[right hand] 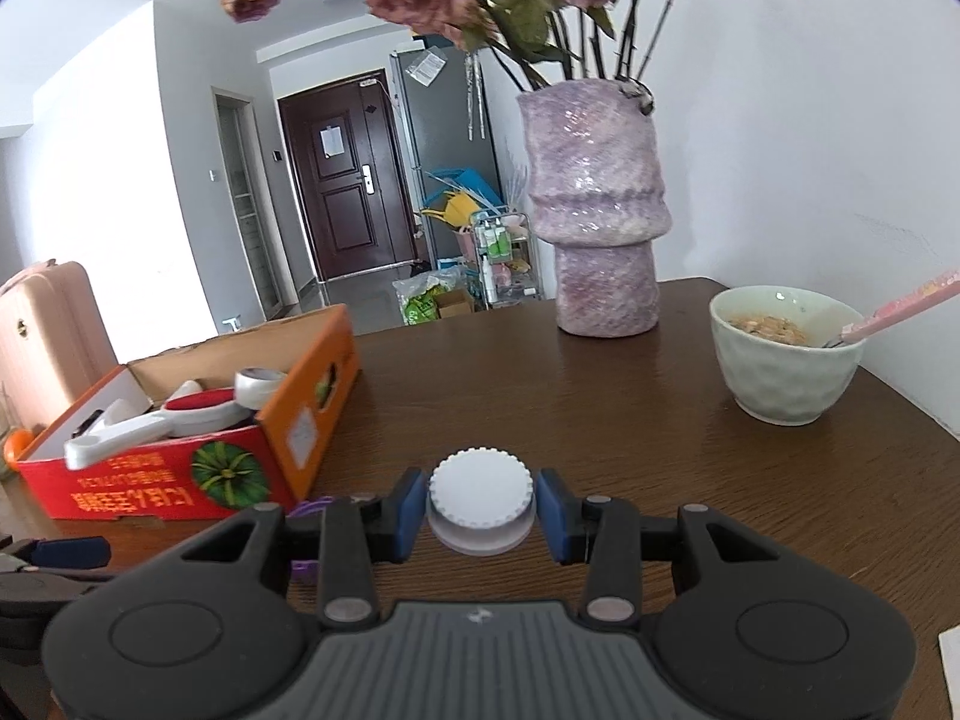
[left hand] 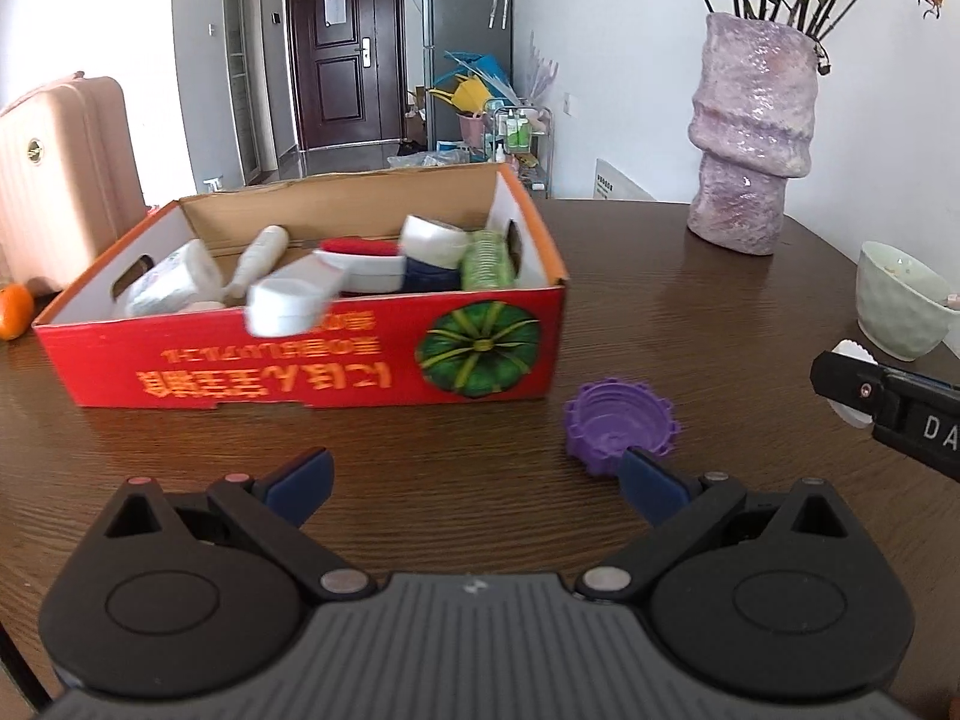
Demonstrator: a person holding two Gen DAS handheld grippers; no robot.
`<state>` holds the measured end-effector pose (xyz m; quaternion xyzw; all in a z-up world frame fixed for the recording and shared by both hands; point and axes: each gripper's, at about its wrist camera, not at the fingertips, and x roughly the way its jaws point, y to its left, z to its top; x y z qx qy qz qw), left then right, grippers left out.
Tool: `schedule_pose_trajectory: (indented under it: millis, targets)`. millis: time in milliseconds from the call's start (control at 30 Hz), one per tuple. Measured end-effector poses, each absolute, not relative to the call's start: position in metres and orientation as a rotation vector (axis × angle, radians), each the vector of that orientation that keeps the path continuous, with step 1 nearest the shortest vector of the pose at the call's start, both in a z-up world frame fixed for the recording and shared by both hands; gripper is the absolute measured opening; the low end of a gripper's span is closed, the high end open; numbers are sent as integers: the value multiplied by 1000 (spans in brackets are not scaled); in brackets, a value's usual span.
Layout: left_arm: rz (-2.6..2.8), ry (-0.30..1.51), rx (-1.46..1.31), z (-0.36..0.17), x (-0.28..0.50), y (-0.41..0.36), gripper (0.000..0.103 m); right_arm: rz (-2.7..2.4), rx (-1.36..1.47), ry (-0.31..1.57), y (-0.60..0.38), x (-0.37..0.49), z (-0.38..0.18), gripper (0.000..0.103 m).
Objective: Organize rigid objects
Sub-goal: 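Move the left tool to the purple cap and close on it while the right tool holds the white cap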
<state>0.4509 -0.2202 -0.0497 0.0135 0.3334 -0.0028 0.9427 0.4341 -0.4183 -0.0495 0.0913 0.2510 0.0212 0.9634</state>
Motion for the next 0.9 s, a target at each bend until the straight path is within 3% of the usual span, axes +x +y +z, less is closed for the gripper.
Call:
schedule_pose_trajectory:
  millis: [767, 867, 900]
  targets:
    - [7, 733, 16, -72, 492, -272, 103, 32, 183, 533, -446, 459, -59, 39]
    - [5, 745, 10, -74, 495, -271, 94, 31, 179, 531, -446, 459, -59, 39]
    - [-2, 750, 8, -75, 497, -271, 82, 30, 178, 532, -445, 459, -59, 39]
